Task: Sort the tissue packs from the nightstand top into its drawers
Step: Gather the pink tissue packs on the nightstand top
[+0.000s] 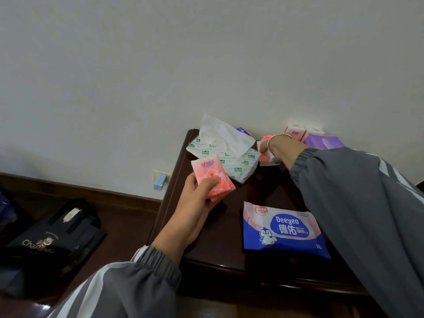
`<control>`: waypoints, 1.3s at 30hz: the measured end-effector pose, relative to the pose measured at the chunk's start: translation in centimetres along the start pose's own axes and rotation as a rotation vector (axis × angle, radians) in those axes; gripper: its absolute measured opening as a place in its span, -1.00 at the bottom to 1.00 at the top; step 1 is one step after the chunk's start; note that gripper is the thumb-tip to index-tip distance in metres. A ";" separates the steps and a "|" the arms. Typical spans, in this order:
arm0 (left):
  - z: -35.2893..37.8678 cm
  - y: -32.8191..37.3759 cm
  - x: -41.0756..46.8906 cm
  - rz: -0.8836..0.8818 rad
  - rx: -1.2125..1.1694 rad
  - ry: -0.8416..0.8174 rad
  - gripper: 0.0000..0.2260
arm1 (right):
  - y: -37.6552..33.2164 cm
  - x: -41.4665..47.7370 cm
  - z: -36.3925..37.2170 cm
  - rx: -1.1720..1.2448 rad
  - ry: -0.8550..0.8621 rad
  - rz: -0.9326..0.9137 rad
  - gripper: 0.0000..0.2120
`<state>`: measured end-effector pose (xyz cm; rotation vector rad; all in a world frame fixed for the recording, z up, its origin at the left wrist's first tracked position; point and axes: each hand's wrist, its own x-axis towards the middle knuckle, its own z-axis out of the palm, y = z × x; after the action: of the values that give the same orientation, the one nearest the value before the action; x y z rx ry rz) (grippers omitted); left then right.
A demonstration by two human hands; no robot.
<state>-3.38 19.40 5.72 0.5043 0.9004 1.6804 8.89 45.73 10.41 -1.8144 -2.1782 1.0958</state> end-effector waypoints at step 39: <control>-0.3 -7.8 -23.7 -0.477 1.654 -0.057 -0.29 | 18.7 -37.7 17.4 0.361 -0.201 0.376 -0.09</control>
<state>8.32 -2.41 2.26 1.2332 2.0504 0.1651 26.13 4.86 0.26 -2.0533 -1.6102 1.6851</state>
